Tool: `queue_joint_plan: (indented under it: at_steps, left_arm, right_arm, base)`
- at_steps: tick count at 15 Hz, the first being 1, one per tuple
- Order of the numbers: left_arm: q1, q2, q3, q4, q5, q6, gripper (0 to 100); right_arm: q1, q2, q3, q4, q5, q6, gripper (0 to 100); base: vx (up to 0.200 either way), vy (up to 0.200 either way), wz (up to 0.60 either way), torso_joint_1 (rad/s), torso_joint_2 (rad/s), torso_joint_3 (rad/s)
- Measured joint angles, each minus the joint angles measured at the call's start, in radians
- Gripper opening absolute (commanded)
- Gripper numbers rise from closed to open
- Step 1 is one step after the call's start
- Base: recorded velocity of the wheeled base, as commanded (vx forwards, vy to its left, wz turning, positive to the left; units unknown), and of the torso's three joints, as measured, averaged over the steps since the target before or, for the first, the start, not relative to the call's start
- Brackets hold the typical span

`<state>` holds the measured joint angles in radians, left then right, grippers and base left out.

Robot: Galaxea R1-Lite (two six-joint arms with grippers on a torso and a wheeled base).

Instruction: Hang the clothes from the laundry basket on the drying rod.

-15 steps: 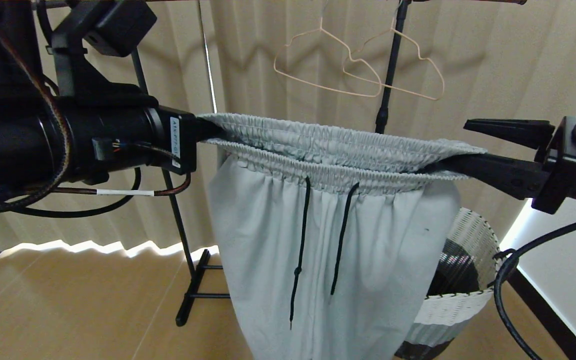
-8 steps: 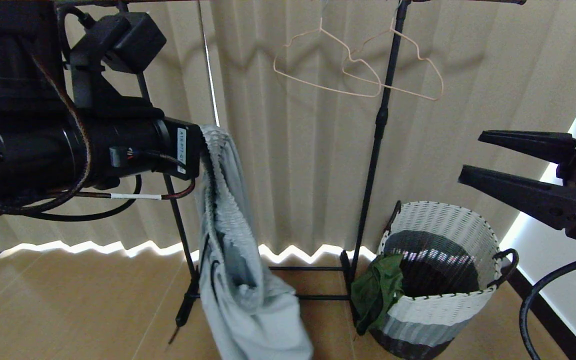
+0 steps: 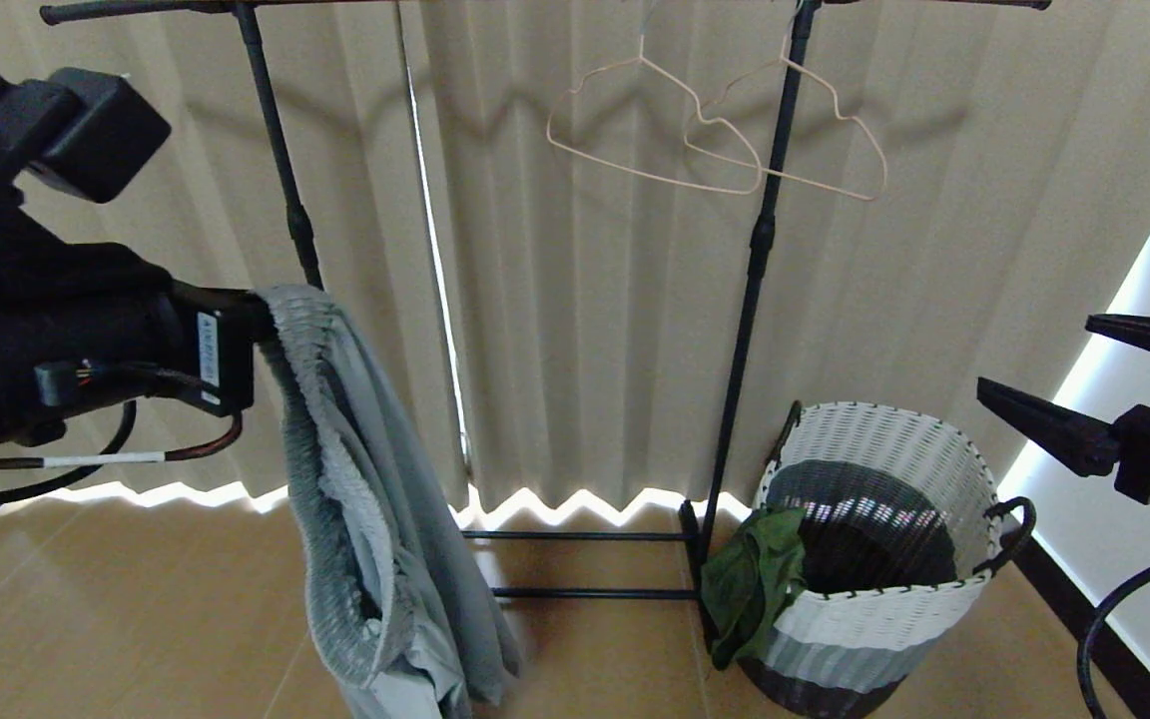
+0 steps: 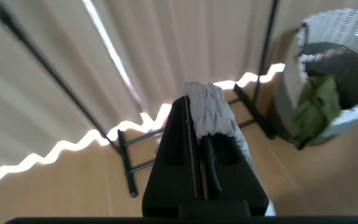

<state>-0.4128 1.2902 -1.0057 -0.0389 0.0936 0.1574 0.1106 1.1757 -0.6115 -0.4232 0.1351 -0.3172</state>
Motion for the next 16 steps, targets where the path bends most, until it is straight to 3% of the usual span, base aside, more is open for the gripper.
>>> queue_joint_plan:
  at_steps: [4, 9, 12, 16]
  left_arm:
    - [0.018, -0.095, 0.056, 0.000, -0.001, 0.004, 0]
    - [0.026, -0.128, 0.094, -0.002, -0.001, 0.022, 0]
    - [0.037, -0.136, 0.114, -0.019, -0.001, 0.061, 0]
    - [0.057, -0.144, 0.200, -0.182, -0.001, 0.127, 0]
  right_arm:
    - [-0.022, -0.002, 0.035, -0.048, -0.142, -0.013, 100]
    - [-0.039, 0.000, 0.033, -0.050, -0.138, -0.012, 100]
    - [-0.047, 0.002, 0.030, -0.048, -0.136, -0.011, 100]
    - [-0.048, 0.005, 0.028, -0.051, -0.135, -0.010, 100]
  base:
    - [0.000, 0.000, 0.00, 0.000, 0.00, 0.000]
    - [0.000, 0.000, 0.00, 0.000, 0.00, 0.000]
    - [0.000, 0.000, 0.00, 0.012, -0.20, -0.248]
    - [0.000, 0.000, 0.00, 0.073, -0.47, -0.348]
